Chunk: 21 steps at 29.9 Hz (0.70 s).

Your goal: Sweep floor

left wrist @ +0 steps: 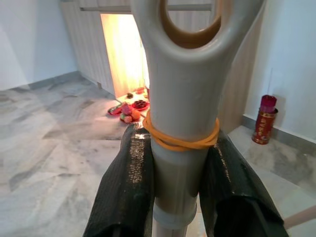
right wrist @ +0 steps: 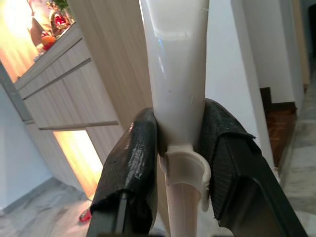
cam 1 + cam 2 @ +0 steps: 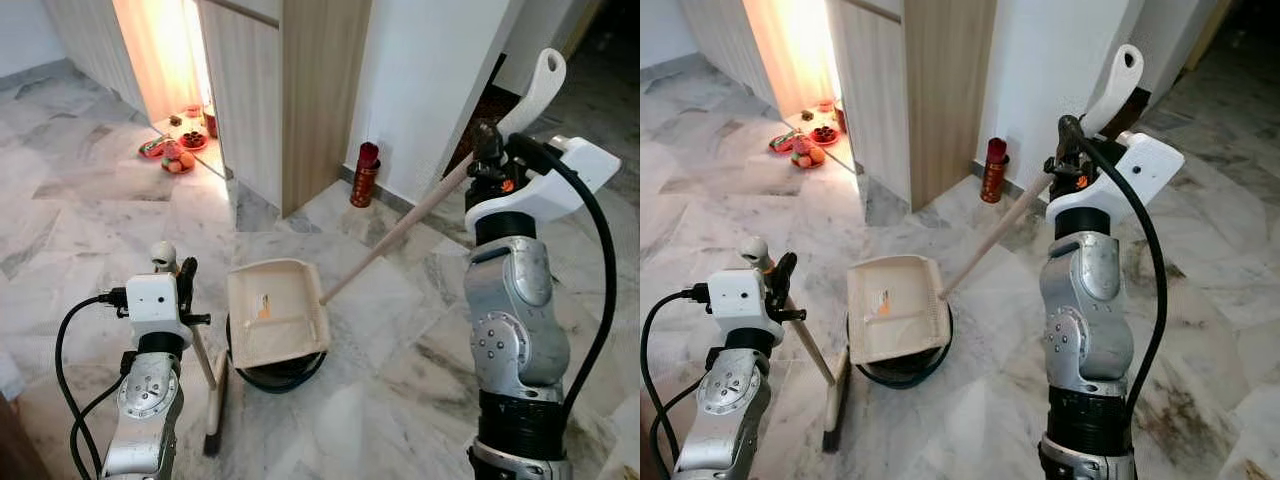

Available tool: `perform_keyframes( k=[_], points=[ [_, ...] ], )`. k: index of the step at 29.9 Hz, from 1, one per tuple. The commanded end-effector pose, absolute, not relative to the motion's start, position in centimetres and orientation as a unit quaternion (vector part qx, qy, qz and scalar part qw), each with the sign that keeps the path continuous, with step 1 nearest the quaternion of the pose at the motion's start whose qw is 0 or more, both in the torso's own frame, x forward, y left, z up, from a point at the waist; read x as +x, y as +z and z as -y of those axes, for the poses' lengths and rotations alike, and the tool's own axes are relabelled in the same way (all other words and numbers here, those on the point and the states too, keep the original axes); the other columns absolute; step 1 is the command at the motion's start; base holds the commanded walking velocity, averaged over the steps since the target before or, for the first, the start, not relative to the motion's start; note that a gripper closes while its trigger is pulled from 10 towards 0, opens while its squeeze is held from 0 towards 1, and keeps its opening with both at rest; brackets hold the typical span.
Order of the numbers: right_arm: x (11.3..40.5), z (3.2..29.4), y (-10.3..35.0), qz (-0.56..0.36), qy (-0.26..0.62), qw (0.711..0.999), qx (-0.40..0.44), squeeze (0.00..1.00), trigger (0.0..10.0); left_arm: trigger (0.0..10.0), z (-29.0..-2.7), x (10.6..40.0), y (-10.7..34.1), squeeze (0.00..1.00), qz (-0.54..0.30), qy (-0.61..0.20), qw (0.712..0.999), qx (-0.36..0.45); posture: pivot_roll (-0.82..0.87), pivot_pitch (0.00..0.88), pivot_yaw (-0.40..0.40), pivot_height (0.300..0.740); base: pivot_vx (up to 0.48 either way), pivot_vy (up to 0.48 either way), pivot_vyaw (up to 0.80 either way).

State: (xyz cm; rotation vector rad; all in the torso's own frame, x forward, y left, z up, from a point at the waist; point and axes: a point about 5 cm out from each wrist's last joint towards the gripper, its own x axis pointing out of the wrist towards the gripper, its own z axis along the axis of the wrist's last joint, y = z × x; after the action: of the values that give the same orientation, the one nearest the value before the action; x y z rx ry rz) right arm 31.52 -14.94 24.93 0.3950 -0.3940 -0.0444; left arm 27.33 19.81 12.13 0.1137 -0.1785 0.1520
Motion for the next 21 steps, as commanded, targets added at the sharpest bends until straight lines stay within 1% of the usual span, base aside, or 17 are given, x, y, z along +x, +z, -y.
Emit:
perform_keyframes(
  k=[1,3,16,21],
  points=[
    [31.38,14.78,26.05,0.221,-0.013,0.953,0.205,0.0,10.0,10.0,-19.82,27.33,12.75,0.0,0.103,0.075,0.99,0.06,0.11,0.047,-0.056,0.74,0.289,0.0,-0.8],
    [31.39,14.77,26.06,0.222,-0.013,0.953,0.205,0.0,10.0,10.0,-19.82,27.33,12.73,0.0,0.102,0.076,0.99,0.059,0.11,0.047,-0.057,0.74,0.289,0.0,-0.8],
    [31.4,14.7,26.24,0.228,-0.009,0.952,0.205,0.0,10.0,10.0,-19.92,27.26,12.61,0.0,0.101,0.084,0.99,0.057,0.11,0.05,-0.064,0.74,0.295,0.0,0.0],
    [31.43,14.61,26.24,0.227,-0.007,0.952,0.204,0.0,10.0,10.0,-19.98,27.22,12.61,0.0,0.102,0.087,0.989,0.056,0.11,0.053,-0.065,0.74,0.0,0.0,0.0]
  ],
)
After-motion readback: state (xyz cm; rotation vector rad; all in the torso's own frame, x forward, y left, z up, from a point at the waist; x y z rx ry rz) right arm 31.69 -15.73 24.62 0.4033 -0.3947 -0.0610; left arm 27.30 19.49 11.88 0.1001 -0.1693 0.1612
